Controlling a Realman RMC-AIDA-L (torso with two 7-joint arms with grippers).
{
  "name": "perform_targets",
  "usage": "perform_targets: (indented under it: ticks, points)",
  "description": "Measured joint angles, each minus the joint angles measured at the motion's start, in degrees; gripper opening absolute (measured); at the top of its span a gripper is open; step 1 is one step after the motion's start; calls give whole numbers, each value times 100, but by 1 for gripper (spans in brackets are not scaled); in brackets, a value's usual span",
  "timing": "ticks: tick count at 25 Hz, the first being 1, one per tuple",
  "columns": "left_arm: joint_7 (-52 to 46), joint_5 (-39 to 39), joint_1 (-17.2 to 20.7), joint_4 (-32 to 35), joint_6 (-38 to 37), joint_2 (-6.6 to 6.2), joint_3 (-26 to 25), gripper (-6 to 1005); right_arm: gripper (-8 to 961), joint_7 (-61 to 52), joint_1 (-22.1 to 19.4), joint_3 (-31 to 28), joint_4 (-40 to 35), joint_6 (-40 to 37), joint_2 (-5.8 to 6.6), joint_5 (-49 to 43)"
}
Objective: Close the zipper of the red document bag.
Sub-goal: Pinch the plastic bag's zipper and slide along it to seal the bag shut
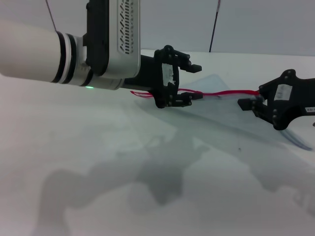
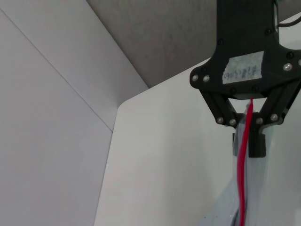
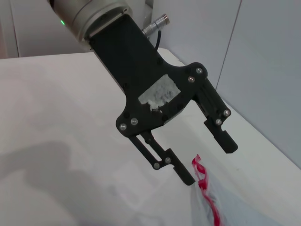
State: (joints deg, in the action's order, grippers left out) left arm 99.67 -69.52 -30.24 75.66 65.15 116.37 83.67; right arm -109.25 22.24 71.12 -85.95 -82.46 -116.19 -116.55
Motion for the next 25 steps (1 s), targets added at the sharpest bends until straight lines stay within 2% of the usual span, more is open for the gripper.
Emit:
perform_targets:
  ticks: [25]
  points:
    - [132,-128,-21,-222,19,-24,5,533,48,1,0,-2,-63,-23,0,21]
